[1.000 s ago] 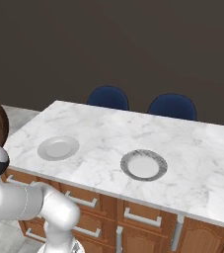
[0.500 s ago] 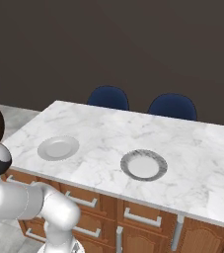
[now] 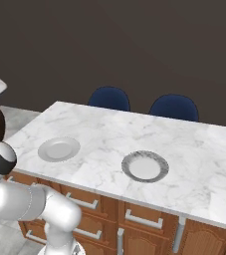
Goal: Move the bowls from the cabinet to the plates on the dining table.
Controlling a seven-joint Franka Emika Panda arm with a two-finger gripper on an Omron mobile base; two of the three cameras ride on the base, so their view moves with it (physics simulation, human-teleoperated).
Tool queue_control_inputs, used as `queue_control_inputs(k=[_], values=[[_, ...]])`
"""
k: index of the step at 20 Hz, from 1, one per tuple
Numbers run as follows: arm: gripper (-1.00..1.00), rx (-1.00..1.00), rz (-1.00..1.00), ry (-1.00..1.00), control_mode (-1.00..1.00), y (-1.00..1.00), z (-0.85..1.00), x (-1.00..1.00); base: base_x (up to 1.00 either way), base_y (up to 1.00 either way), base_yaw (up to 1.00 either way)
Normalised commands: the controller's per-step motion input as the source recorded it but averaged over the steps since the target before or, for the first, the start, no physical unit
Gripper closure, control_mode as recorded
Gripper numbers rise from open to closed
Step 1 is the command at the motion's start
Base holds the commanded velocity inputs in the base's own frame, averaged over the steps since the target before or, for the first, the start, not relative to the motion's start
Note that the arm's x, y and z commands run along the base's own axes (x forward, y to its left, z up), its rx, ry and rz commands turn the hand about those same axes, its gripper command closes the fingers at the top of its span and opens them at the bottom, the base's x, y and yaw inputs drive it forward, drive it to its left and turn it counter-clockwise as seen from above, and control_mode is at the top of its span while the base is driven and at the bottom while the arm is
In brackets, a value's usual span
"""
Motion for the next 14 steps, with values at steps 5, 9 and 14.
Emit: queue_control_inputs(k=[5, 9, 14], values=[[1.00, 0.11, -0.20, 0.04, -1.00, -0.05, -0.16, -0.09, 0.00, 0.00, 0.00], [1.00, 0.10, -0.21, 0.04, -1.00, 0.00, -0.15, -0.10, 0.00, 0.00, 0.00], [1.00, 0.10, -0.21, 0.03, -1.00, 0.00, -0.17, -0.09, 0.00, 0.00, 0.00]])
